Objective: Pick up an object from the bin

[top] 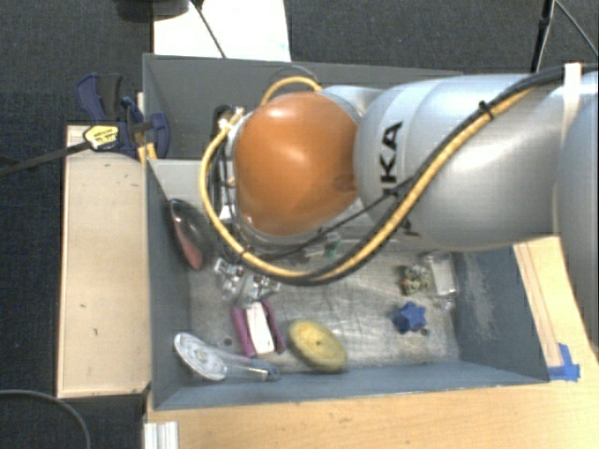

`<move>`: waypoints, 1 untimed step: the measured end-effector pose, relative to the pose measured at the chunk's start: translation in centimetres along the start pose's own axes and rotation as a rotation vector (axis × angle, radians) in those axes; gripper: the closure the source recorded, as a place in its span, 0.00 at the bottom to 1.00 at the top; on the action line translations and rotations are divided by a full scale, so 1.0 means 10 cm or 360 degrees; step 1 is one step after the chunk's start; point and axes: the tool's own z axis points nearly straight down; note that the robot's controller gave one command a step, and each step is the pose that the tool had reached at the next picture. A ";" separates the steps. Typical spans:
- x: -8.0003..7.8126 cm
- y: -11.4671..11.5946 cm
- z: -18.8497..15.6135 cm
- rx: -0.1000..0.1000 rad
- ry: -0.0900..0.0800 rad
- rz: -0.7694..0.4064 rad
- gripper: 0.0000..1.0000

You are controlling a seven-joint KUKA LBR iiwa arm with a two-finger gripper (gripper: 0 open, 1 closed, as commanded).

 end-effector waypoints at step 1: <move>0.04 0.06 0.51 -0.0012 0.0014 0.0370 1.00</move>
Offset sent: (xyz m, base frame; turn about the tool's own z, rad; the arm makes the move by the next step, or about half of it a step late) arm -0.0062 -0.0016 -0.0499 0.2322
